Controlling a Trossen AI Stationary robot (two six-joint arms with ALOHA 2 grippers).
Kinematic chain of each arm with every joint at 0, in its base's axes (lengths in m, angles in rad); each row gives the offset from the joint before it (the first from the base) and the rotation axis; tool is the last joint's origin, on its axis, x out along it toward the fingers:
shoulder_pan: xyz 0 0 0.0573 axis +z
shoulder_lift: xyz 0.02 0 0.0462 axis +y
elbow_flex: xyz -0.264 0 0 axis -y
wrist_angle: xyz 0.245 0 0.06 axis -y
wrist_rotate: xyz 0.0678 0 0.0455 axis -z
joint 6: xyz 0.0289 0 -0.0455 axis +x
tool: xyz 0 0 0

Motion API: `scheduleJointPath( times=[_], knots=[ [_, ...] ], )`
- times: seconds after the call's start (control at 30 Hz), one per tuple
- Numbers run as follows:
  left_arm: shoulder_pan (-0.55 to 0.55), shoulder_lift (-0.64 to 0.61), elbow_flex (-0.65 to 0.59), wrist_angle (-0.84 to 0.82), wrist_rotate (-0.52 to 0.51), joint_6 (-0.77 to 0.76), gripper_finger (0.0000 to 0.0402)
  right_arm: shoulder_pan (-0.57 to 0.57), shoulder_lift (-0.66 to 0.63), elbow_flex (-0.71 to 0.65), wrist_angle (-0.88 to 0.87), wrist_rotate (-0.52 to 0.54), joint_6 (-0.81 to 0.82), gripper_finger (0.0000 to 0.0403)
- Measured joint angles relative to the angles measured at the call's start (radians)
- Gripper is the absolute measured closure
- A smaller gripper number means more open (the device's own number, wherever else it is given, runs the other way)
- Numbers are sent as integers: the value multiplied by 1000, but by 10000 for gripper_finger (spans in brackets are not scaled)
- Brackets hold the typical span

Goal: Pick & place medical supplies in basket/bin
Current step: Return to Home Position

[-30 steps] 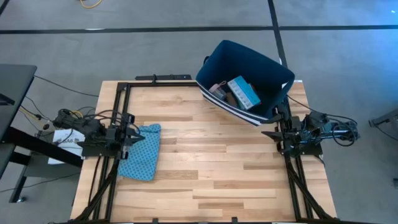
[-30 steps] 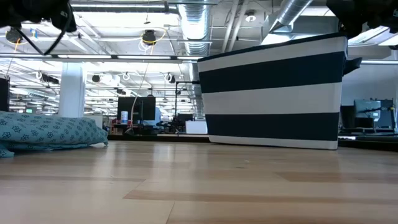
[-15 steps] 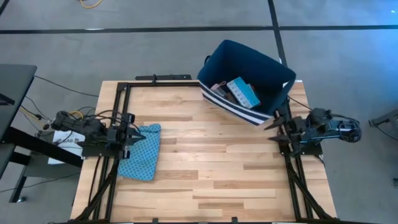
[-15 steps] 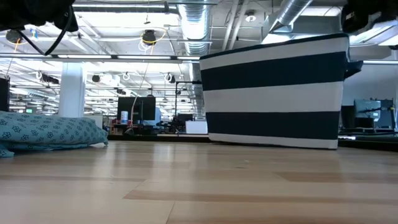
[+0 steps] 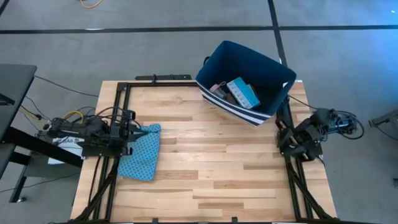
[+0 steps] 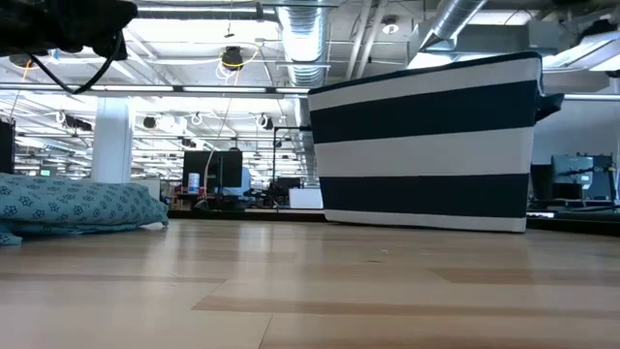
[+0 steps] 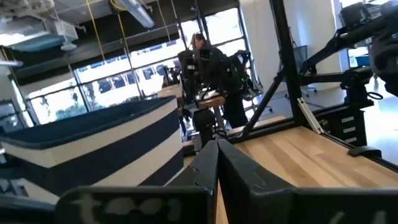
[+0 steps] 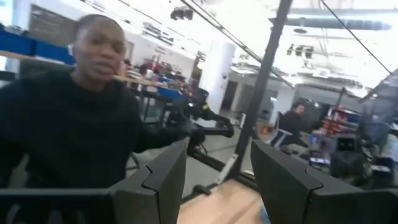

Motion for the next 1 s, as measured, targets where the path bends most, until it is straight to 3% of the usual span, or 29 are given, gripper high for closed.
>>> scheduleJointPath(
  times=[0.1,0.3,0.43,0.73,0.83,1.0],
  knots=[
    [13,0,0,-24,1,-14,401,31,-1,-38,-8,67,-1,230],
    [27,0,0,-59,28,-27,401,62,-1,-151,34,321,-9,230],
    [42,0,0,-58,103,-26,401,62,-1,-209,72,332,11,230],
    [60,0,0,-64,106,-64,401,61,-1,-288,199,343,70,230],
    [60,0,-9,-69,107,-80,401,61,-1,-314,203,404,103,230],
    [60,0,-122,91,111,-76,401,61,-1,-323,208,492,138,230]
  ],
)
